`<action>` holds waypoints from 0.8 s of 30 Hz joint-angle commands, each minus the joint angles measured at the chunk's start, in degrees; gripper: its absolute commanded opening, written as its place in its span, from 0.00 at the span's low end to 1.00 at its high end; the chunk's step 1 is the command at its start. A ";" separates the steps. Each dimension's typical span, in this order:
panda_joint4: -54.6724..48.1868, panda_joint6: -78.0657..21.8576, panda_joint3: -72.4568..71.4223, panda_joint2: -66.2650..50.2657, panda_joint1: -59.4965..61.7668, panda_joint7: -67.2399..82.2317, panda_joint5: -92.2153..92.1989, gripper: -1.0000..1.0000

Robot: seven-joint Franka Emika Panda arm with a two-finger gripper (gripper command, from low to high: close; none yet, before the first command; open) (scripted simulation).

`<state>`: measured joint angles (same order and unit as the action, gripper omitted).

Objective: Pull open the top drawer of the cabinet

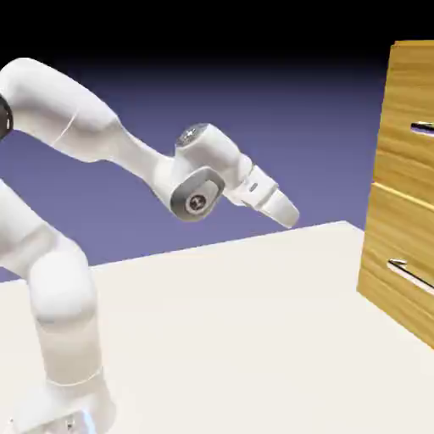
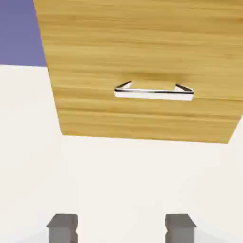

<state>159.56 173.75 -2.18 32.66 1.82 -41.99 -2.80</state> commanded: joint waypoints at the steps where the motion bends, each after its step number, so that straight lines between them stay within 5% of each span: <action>1: -1.20 -0.22 -1.81 0.00 2.08 0.39 -2.33 0.50; 24: -28.77 -5.16 -43.37 -0.02 49.84 9.37 -55.76 0.50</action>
<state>130.78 168.59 -45.55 32.64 51.65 -32.62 -58.55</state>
